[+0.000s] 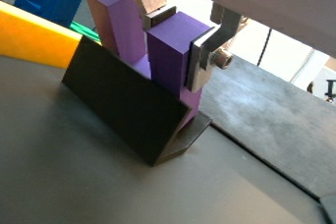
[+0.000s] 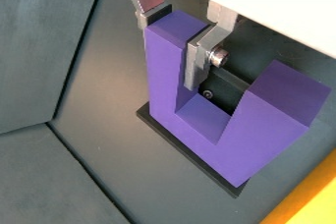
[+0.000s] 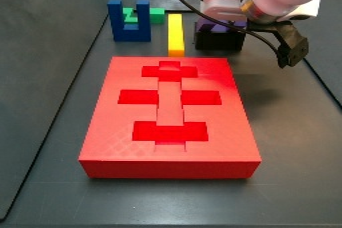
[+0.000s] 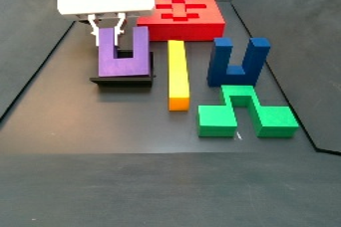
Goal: Pick up the purple object. Move up. Place the purple object on the fixture. Regrasp the purple object. Move to above the board. Insert the purple object.
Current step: Regrasp the purple object, then move to above the board.
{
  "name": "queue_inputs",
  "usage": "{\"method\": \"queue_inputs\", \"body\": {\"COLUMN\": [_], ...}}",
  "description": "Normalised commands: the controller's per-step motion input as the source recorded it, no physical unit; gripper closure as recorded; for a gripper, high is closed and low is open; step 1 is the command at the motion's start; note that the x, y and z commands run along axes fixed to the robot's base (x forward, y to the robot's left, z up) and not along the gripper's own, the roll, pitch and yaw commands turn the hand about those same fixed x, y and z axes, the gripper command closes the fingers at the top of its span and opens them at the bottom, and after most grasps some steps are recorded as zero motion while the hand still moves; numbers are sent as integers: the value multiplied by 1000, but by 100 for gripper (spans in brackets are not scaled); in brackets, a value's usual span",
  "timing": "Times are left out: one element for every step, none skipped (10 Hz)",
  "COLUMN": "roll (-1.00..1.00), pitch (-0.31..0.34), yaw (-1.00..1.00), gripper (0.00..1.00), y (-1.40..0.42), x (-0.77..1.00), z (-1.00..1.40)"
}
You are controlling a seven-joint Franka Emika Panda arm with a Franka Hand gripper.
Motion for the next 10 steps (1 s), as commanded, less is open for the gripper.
{"method": "queue_inputs", "body": {"roll": [0, 0, 0, 0, 0, -87, -140, -85, -59, -14], "pitch": [0, 0, 0, 0, 0, 37, 29, -6, -3, -8], "yaw": [0, 0, 0, 0, 0, 60, 55, 52, 44, 17], "gripper": [100, 100, 100, 100, 100, 100, 100, 100, 100, 100], "y": [0, 0, 0, 0, 0, -19, -18, 0, -15, -15], "x": [0, 0, 0, 0, 0, -2, -24, -26, -20, -17], "z": [0, 0, 0, 0, 1400, 1400, 1400, 1400, 1400, 1400]}}
